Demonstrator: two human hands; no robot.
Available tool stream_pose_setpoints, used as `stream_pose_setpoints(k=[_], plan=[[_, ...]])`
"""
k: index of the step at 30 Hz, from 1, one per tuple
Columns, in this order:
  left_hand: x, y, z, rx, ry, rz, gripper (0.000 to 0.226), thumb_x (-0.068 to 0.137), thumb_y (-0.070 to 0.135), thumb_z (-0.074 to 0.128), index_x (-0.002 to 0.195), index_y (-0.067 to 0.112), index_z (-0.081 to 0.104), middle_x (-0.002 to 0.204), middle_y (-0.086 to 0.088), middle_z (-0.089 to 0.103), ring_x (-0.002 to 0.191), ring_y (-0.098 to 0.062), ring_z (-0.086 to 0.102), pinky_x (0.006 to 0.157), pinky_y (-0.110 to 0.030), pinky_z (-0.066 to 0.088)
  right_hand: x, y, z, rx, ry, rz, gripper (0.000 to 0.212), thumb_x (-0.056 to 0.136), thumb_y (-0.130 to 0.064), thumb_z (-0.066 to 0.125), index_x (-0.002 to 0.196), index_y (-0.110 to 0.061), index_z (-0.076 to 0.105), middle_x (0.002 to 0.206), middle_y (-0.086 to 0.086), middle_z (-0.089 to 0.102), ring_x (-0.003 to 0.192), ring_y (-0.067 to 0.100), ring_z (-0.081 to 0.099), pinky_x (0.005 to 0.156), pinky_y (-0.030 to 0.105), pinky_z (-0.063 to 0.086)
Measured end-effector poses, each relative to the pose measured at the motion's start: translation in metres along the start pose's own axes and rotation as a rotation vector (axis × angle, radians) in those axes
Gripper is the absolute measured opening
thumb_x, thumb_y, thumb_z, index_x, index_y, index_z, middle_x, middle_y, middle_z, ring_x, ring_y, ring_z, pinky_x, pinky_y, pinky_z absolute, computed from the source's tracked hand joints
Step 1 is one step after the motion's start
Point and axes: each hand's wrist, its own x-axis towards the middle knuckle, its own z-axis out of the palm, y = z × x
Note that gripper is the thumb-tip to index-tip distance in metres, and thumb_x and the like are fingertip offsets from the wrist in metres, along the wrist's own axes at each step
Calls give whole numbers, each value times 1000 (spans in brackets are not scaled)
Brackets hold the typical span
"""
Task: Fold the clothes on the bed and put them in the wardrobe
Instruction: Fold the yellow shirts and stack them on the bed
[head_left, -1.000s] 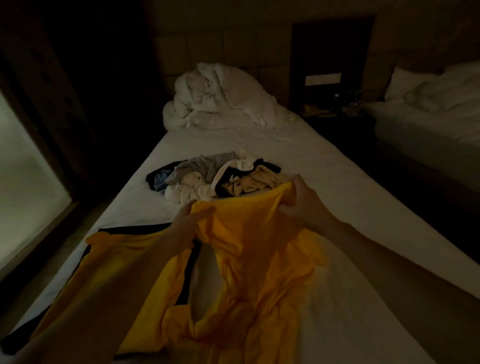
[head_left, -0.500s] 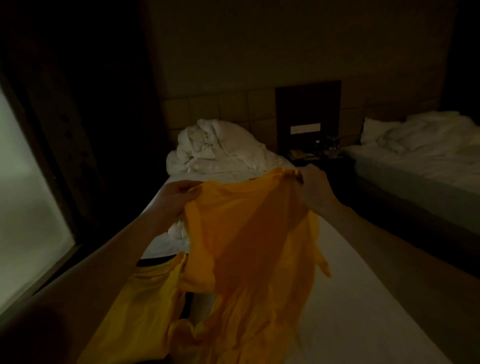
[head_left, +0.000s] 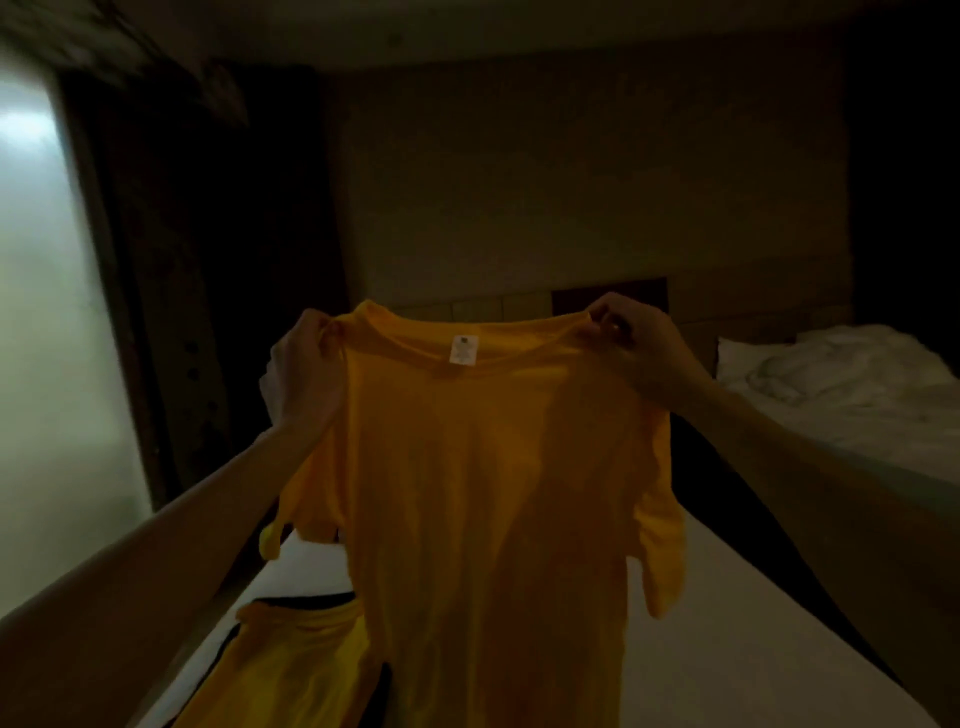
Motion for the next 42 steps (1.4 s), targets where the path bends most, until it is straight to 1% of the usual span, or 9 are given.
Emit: stream_pose_setpoints(k=[4,8,11,16,24,29,31,34,42], plan=[[14,30,-30,-20,112,170,16,100,28,46,104,20,59,99,-6,66,90,-30,62,68,-35,39,11,-26,-27,-34,224,-31,9,97,-9,52,95,-17,56,88,-12,54,80,4,54,66,11,43],[22,50,-43,-10,167,246,19,100,31,47,105,18,61,100,-7,67,92,-30,62,70,-34,36,24,-30,-38,-129,337,-23,16,99,-12,47,110,-14,58,97,4,62,82,20,60,72,43,53],[26,38,-35,41,140,292,26,99,39,49,106,19,63,99,-7,68,90,-33,64,72,-38,39,29,-15,-33,-231,319,26,15,100,-19,50,111,-20,59,94,-2,61,79,13,57,66,35,51],[29,-16,24,337,-55,389,42,96,55,45,96,18,64,75,-8,66,69,-32,65,64,-39,49,35,53,17,-305,320,82,30,95,-57,46,86,-29,54,71,-6,54,61,15,54,51,30,41],[1,-120,201,749,-464,495,48,97,61,27,99,23,56,81,-3,66,69,-23,66,60,-31,44,47,220,143,-431,69,247,23,98,-35,54,92,-14,61,83,10,63,81,30,59,73,44,49],[-66,-231,358,736,-809,353,58,95,63,22,117,22,57,104,-3,68,91,-24,66,75,-33,49,10,344,259,-700,-212,448,19,102,-32,45,112,-18,53,117,11,51,113,33,41,95,46,27],[-113,-270,402,653,-914,181,59,98,57,29,139,18,45,130,-12,59,115,-31,57,94,-41,43,-24,384,306,-722,-272,565,32,100,-41,47,123,-20,48,129,12,42,120,34,34,99,48,24],[-176,-306,423,566,-982,-110,54,102,50,27,138,16,45,140,-12,51,126,-32,47,104,-45,34,-88,411,353,-692,-403,579,49,98,-46,49,135,-15,45,140,14,38,131,36,29,106,51,20],[-202,-360,382,676,-1252,-409,58,92,65,37,118,16,55,124,-9,58,105,-28,57,85,-39,48,-164,410,376,-502,-825,593,48,98,-51,36,139,-27,39,152,-5,29,140,21,26,115,50,19]])
